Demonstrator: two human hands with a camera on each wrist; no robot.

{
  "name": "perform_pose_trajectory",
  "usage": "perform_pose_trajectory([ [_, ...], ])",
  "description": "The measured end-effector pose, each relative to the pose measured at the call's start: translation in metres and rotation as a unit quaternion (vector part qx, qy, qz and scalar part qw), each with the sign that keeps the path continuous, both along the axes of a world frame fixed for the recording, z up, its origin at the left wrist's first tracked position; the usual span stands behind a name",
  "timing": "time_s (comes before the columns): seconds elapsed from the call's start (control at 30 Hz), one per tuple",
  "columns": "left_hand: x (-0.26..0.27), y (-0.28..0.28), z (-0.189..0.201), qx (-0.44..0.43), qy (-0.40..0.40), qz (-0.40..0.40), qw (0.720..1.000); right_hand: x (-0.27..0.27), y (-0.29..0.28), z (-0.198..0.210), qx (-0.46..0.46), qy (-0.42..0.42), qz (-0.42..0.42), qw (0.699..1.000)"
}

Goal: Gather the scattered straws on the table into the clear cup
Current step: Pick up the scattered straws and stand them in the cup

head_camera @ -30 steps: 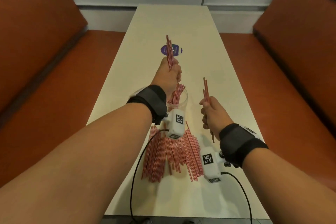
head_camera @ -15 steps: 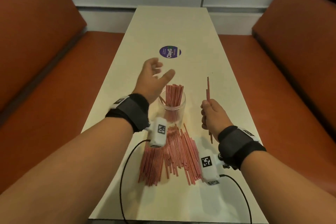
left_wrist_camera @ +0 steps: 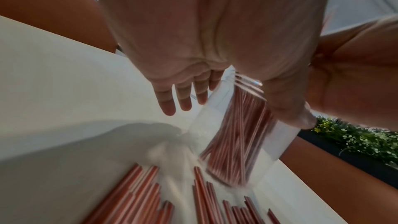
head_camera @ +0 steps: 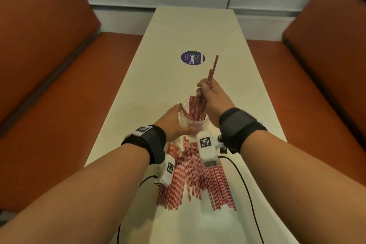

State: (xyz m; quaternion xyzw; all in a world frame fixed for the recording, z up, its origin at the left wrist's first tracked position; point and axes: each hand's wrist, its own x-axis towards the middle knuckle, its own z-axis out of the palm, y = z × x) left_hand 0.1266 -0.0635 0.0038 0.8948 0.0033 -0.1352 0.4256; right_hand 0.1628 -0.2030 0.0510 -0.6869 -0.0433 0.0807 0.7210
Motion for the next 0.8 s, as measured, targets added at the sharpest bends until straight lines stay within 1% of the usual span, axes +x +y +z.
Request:
perform_pose_trajectory([
  [0.1, 0.002, 0.001, -0.003, -0.008, -0.006, -0.002, 1.0, 0.001, 0.001, -0.016, -0.046, 0.017, -0.007, 0.999],
  [0.27, 0.002, -0.002, 0.002, -0.008, -0.018, -0.012, 1.0, 0.006, 0.001, -0.017, -0.075, 0.016, -0.012, 0.997],
  [0.33, 0.001, -0.001, 0.004, 0.008, -0.014, -0.014, 1.0, 0.005, 0.0, -0.011, -0.074, 0.002, -0.016, 0.997],
  [0.4, -0.002, 0.004, 0.007, 0.023, 0.008, 0.001, 1.0, 0.004, -0.005, 0.002, -0.079, -0.04, -0.048, 0.995],
  [0.47, -0.012, 0.011, 0.011, 0.062, 0.035, 0.032, 0.997, -0.002, -0.017, 0.015, -0.09, -0.088, -0.098, 0.987],
  [0.5, -0.02, 0.015, 0.013, 0.106, 0.042, 0.046, 0.992, -0.007, -0.025, 0.017, -0.103, -0.1, -0.118, 0.983],
  [0.53, -0.029, 0.019, 0.014, 0.155, 0.049, 0.056, 0.985, -0.015, -0.034, 0.015, -0.132, -0.1, -0.131, 0.977],
  [0.57, -0.039, 0.022, 0.014, 0.201, 0.062, 0.057, 0.976, -0.023, -0.042, 0.008, -0.183, -0.088, -0.138, 0.969],
  [0.6, -0.05, 0.024, 0.012, 0.235, 0.082, 0.049, 0.967, -0.034, -0.05, -0.002, -0.254, -0.062, -0.129, 0.957],
  [0.63, -0.061, 0.023, 0.008, 0.26, 0.101, 0.038, 0.959, -0.046, -0.057, -0.015, -0.333, -0.023, -0.1, 0.937],
  [0.67, -0.071, 0.021, 0.005, 0.277, 0.117, 0.032, 0.953, -0.058, -0.063, -0.029, -0.414, 0.024, -0.055, 0.908],
  [0.7, -0.08, 0.017, 0.001, 0.283, 0.13, 0.036, 0.95, -0.072, -0.067, -0.041, -0.486, 0.065, -0.004, 0.871],
  [0.73, -0.088, 0.012, -0.002, 0.277, 0.136, 0.049, 0.95, -0.084, -0.068, -0.051, -0.539, 0.094, 0.04, 0.836],
  [0.77, -0.094, 0.006, -0.005, 0.267, 0.138, 0.063, 0.952, -0.095, -0.067, -0.059, -0.57, 0.112, 0.068, 0.811],
  [0.8, -0.099, 0.0, -0.008, 0.26, 0.133, 0.074, 0.953, -0.103, -0.064, -0.064, -0.583, 0.123, 0.08, 0.799],
])
